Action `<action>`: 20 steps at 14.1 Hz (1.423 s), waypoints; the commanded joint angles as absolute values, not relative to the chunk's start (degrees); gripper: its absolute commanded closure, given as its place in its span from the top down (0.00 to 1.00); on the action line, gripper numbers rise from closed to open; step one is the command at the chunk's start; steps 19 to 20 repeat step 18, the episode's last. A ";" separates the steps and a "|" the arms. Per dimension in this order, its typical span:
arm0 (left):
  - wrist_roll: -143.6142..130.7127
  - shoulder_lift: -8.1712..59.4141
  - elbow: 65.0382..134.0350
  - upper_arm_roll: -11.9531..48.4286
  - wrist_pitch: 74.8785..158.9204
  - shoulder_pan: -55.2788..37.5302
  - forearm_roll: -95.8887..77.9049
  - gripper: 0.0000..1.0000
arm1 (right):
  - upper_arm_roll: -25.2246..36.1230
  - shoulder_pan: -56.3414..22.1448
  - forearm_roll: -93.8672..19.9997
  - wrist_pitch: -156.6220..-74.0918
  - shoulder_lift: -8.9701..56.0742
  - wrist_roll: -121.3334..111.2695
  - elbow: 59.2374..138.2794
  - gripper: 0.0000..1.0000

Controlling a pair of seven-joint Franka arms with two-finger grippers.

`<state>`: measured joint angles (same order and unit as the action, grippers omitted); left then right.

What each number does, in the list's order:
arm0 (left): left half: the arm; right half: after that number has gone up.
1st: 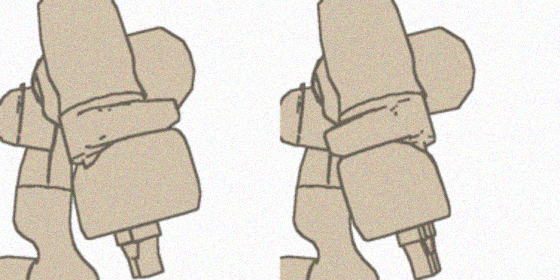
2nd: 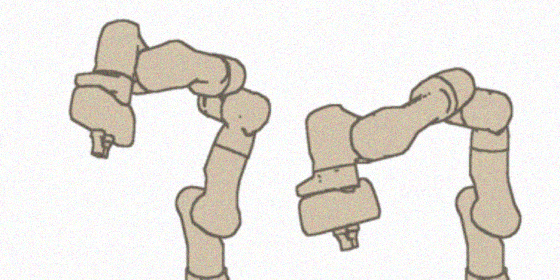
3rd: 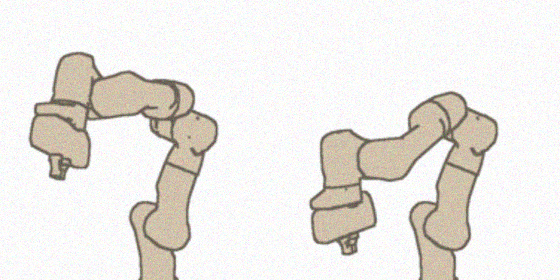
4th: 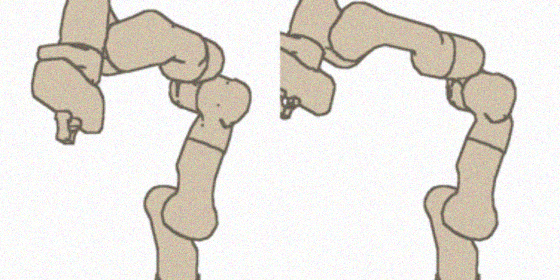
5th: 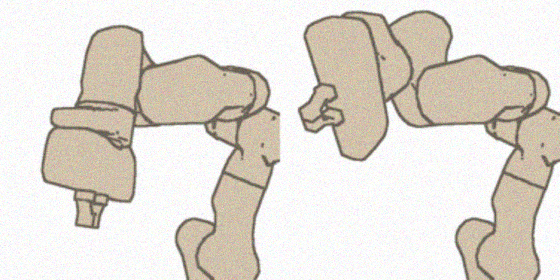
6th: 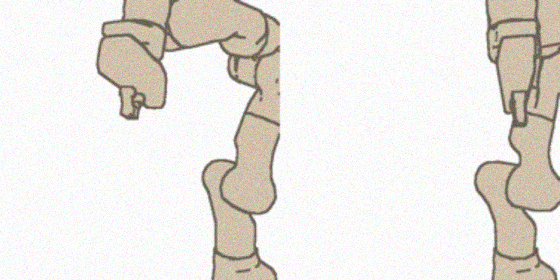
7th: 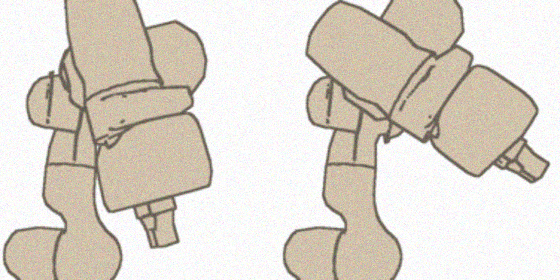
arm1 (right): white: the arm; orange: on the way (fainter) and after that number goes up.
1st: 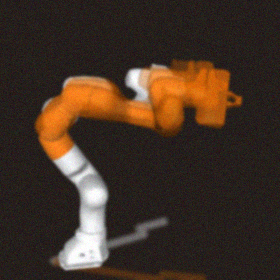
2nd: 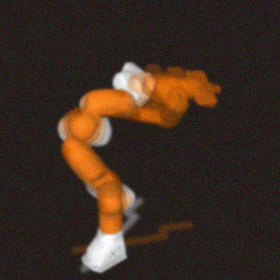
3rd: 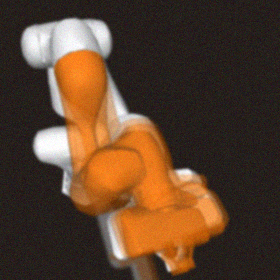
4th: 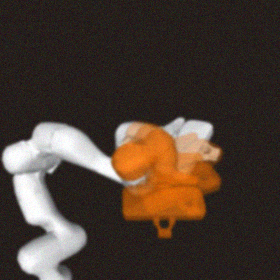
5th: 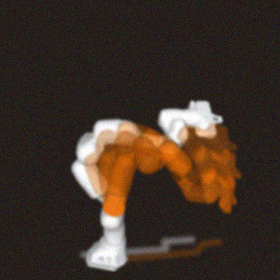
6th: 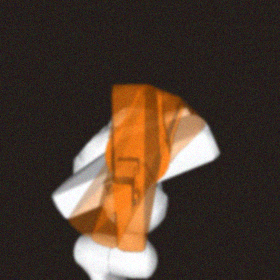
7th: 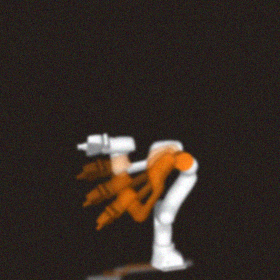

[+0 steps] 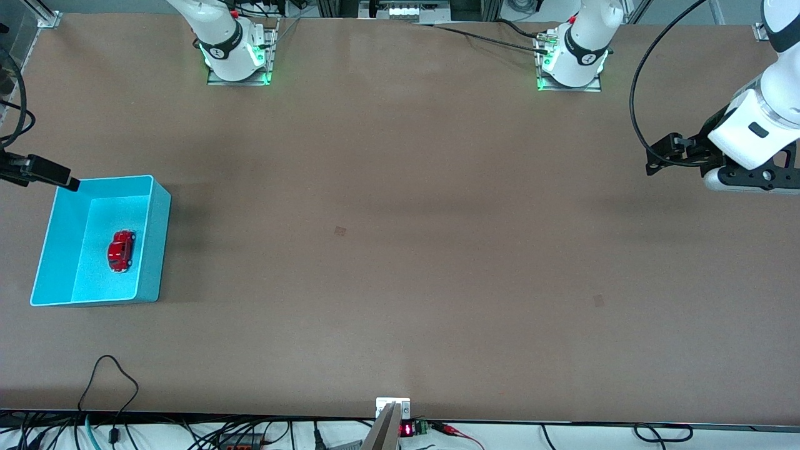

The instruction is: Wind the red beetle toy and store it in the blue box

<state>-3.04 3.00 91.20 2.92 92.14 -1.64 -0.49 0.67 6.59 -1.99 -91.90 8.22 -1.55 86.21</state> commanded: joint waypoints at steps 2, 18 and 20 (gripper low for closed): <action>-3.25 4.04 89.30 2.99 91.14 -1.49 -0.62 1.00 | -0.09 5.72 0.61 -97.37 -1.30 -2.64 98.94 1.00; -2.72 3.96 89.30 2.99 91.23 -1.49 -0.62 1.00 | 0.35 6.15 0.35 -93.08 -3.87 -2.90 99.23 1.00; -2.72 3.96 89.30 2.99 91.23 -1.49 -0.62 1.00 | 0.35 6.15 0.35 -93.08 -3.87 -2.90 99.23 1.00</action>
